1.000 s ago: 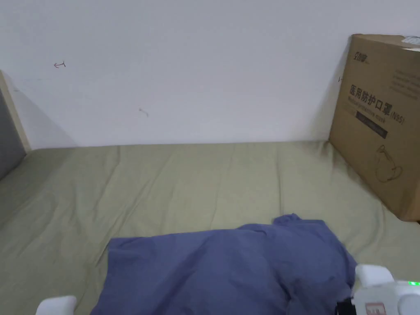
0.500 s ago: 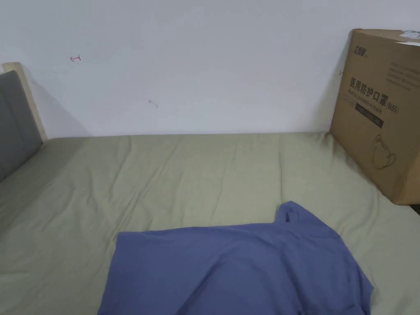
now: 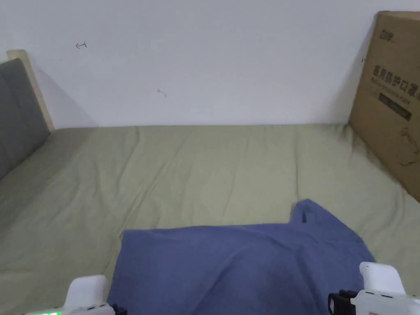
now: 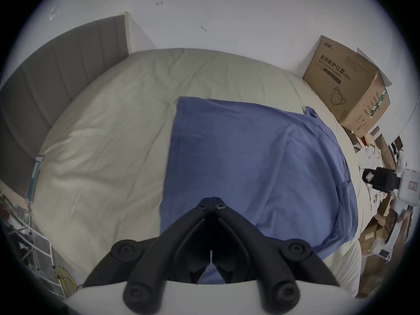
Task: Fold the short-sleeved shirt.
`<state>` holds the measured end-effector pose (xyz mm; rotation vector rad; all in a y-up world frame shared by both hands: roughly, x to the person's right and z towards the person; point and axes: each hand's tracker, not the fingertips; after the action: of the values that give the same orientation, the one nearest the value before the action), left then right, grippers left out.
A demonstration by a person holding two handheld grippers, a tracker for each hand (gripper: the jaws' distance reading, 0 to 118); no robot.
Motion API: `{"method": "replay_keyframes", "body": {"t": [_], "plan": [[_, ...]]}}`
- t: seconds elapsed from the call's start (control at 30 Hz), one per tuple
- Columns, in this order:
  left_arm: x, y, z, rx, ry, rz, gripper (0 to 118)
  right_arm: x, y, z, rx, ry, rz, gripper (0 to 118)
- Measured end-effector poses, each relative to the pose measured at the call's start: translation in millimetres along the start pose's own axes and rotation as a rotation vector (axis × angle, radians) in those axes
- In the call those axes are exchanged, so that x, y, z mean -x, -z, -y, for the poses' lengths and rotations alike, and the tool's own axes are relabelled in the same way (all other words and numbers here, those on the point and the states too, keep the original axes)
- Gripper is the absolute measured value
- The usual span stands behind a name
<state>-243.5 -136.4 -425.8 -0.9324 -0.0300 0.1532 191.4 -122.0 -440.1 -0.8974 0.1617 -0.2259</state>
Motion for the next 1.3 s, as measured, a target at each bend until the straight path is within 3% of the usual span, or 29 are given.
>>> {"method": "replay_keyframes", "body": {"t": [0.17, 0.2, 0.27, 0.3, 0.33, 0.6, 0.77, 0.87, 0.9, 0.93, 1.0, 1.03, 1.1, 1.13, 1.17, 1.3], "plan": [[18.1, 59.6, -76.8, 0.015, -0.095, 0.005, 2, 5.1, 39.5, -17.9, 0.026, -0.028, 0.005, 1], [22.5, 72.2, -94.6, 0.002, -0.116, -0.005, 12, 5.3, 44.2, -20.8, 0.027, -0.031, 0.001, 1], [30.0, 101.4, -129.1, 0.009, -0.141, -0.041, 75, 3.8, 55.0, -23.3, 0.028, -0.032, -0.010, 1], [32.7, 119.7, -147.0, 0.040, -0.166, -0.041, 96, 3.5, 62.1, -23.2, 0.031, -0.036, -0.008, 1], [34.5, 136.8, -161.5, 0.066, -0.163, -0.035, 105, 2.7, 68.0, -23.0, 0.043, -0.045, 0.001, 1], [40.0, 243.1, -196.8, 0.230, -0.117, -0.122, 95, -12.0, 88.1, -6.8, 0.108, -0.034, 0.024, 1], [24.8, 235.1, -188.5, 0.155, -0.030, -0.188, 81, -21.4, 86.3, -5.2, 0.117, -0.032, 0.041, 1], [17.4, 229.5, -188.2, 0.127, 0.043, -0.233, 45, -26.5, 85.6, -15.4, 0.102, -0.018, 0.026, 1], [14.9, 227.1, -188.1, 0.116, 0.062, -0.258, 29, -29.5, 85.8, -22.4, 0.098, -0.013, 0.022, 1], [14.2, 225.2, -187.8, 0.104, 0.072, -0.273, 1, -33.5, 86.1, -32.6, 0.091, -0.015, 0.021, 1], [23.0, 223.2, -188.6, 0.113, 0.016, -0.215, 1, -43.3, 87.3, -58.2, 0.064, -0.030, 0.028, 1], [25.2, 220.8, -188.1, 0.109, 0.012, -0.200, 1, -50.3, 88.7, -74.8, 0.055, -0.039, 0.038, 7], [29.5, 212.3, -190.9, 0.107, 0.004, -0.181, 1, -69.3, 96.1, -108.2, 0.040, -0.027, 0.044, 62], [29.4, 209.1, -191.2, 0.106, 0.008, -0.175, 1, -80.8, 104.1, -127.0, 0.023, 0.000, 0.073, 83], [28.6, 206.6, -191.4, 0.099, 0.012, -0.175, 1, -91.8, 111.7, -143.2, -0.006, 0.024, 0.091, 91], [22.2, 196.2, -193.1, 0.086, 0.039, -0.173, 1, -139.9, 166.3, -205.2, 0.097, 0.073, 0.127, 91]]}}
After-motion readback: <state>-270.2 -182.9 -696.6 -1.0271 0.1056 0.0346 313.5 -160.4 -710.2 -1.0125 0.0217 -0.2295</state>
